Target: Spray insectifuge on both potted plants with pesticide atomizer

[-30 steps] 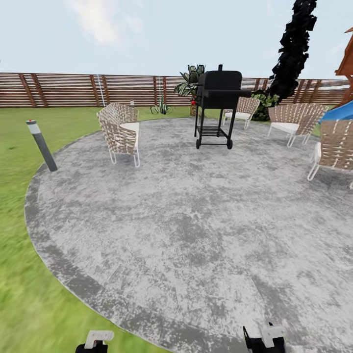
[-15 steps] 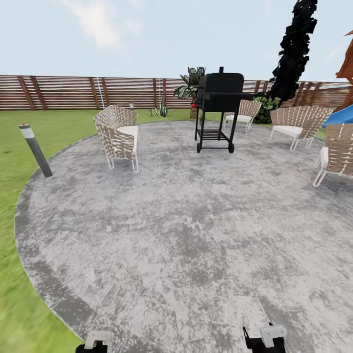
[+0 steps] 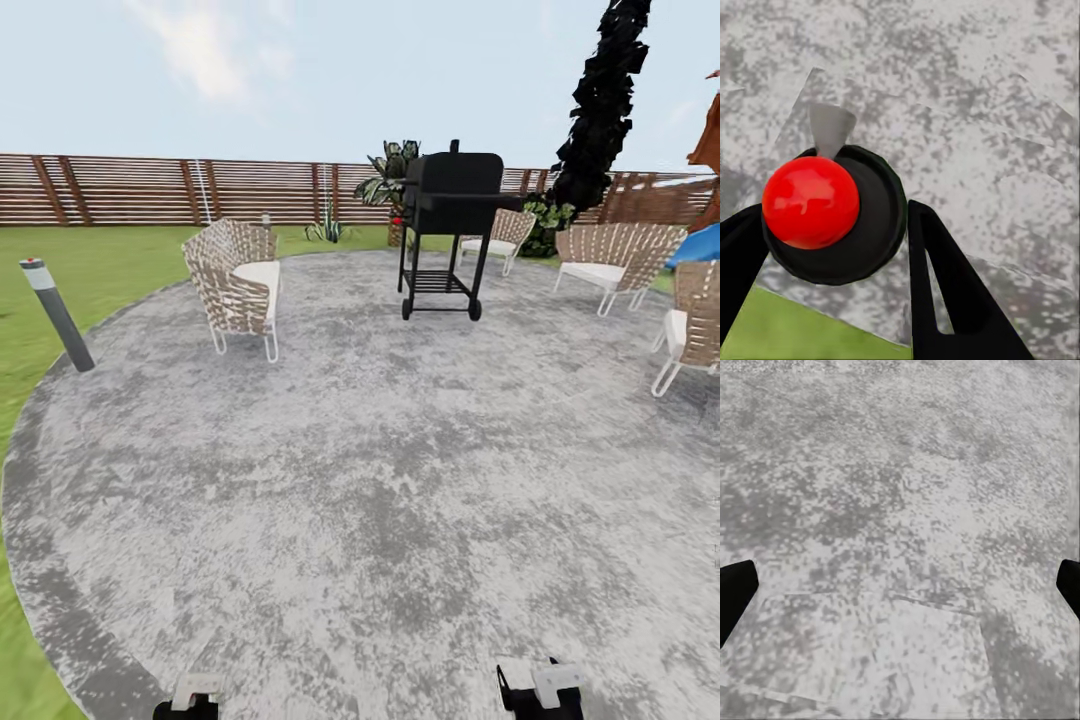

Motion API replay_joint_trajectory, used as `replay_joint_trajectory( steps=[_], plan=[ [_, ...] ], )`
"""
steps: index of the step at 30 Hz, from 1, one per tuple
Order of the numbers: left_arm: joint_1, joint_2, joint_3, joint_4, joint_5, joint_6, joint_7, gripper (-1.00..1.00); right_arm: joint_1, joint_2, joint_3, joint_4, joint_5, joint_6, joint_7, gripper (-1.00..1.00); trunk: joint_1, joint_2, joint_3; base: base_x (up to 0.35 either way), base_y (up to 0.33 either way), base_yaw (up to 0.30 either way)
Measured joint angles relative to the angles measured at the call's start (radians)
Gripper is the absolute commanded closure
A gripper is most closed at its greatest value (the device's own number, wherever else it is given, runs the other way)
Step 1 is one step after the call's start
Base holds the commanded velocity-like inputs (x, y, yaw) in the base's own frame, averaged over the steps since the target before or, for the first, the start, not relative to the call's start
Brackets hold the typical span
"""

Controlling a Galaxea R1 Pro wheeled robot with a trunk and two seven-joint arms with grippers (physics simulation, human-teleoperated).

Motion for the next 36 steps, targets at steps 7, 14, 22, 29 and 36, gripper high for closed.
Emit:
replay_joint_trajectory(
  steps=[7,14,22,29,36],
  plan=[
    [0.001,0.005,0.001,0.0,0.001,0.0,0.0,1.0,0.001,-0.001,0.001,0.0,0.0,0.0,-0.002,-1.0,0.007,-0.002,0.001,0.338,0.0,0.0],
    [0.001,0.004,-0.001,0.0,-0.004,0.0,0.0,1.0,0.001,-0.002,0.001,0.0,-0.001,0.0,-0.001,-1.0,0.007,-0.002,0.001,0.338,0.0,0.0],
    [0.001,0.003,-0.001,0.001,-0.005,0.0,0.0,1.0,0.001,0.001,0.001,0.0,-0.002,0.0,-0.001,-1.0,0.007,-0.002,0.001,0.339,0.0,0.0],
    [0.001,0.001,-0.001,0.002,-0.005,0.0,-0.001,1.0,0.001,0.001,0.001,-0.001,0.001,0.0,-0.001,-1.0,0.007,-0.002,0.001,0.338,0.0,0.0],
    [0.001,0.0,-0.001,0.002,-0.005,0.0,-0.001,1.0,0.001,0.002,0.001,0.0,0.001,0.0,-0.001,-1.0,0.007,-0.002,0.001,0.338,0.0,0.0]
  ],
)
